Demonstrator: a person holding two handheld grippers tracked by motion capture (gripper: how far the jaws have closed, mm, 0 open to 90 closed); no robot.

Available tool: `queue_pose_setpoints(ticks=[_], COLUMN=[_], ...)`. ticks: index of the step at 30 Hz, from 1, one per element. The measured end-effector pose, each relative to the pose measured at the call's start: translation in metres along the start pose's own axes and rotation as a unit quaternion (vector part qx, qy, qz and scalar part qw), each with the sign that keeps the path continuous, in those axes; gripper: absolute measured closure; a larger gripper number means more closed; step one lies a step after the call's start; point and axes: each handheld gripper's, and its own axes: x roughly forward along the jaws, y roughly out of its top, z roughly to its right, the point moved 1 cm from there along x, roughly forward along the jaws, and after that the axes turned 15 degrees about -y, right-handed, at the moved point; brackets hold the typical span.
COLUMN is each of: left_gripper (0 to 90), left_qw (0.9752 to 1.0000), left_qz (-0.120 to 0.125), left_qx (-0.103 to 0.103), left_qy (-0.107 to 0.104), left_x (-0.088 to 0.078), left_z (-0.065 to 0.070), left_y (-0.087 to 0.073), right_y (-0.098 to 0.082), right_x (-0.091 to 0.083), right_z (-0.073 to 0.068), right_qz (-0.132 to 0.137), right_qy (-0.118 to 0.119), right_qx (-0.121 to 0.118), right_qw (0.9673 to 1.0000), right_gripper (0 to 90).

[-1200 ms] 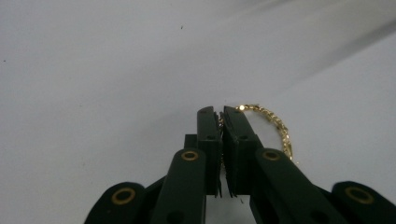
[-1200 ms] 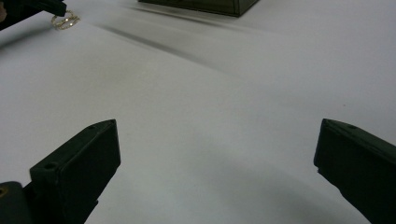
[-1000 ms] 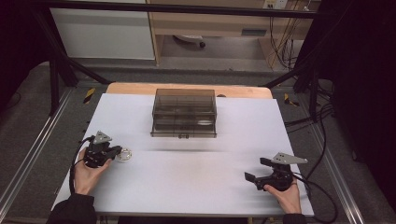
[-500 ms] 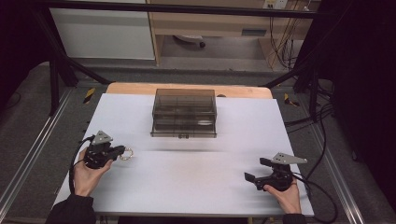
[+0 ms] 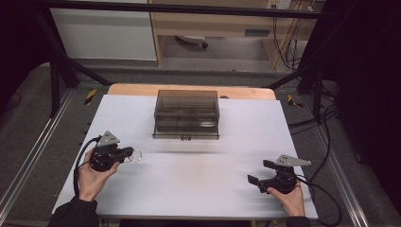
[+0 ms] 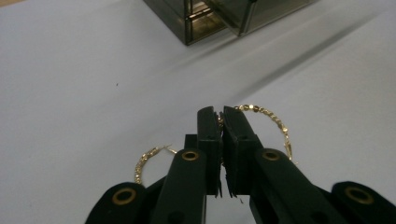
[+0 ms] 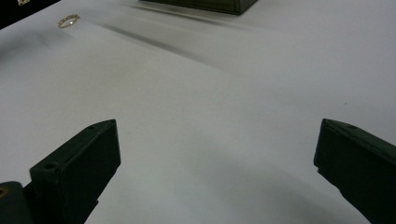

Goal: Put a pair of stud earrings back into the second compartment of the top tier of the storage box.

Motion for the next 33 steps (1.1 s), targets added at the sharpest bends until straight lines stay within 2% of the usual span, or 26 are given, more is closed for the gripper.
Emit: queue_pose_setpoints(ticks=[9,19,32,33], left_gripper=[85.6,85.6,85.6,85.6], left_qw=[0.9996,0.9986,0.9982,0.9989], left_qz=[0.001,-0.001,0.000,-0.006], left_qx=[0.023,0.042,0.046,0.029], left_qy=[-0.017,-0.032,-0.039,-0.036], left_x=[0.005,0.019,0.033,0.033], left_z=[0.020,0.034,0.040,0.043], left_y=[0.016,0.039,0.063,0.064], right_y=[0.000,-0.001,-0.001,-0.001], right_x=[0.000,0.001,0.001,0.001], right_z=[0.000,-0.001,-0.001,-0.001], right_qz=[-0.002,-0.003,-0.004,-0.004], right_qy=[0.000,0.001,0.000,0.001], right_qx=[-0.002,-0.003,-0.003,-0.004], right_qw=[1.0000,1.0000,1.0000,1.0000], right_gripper=[1.0,1.0,0.9,0.9])
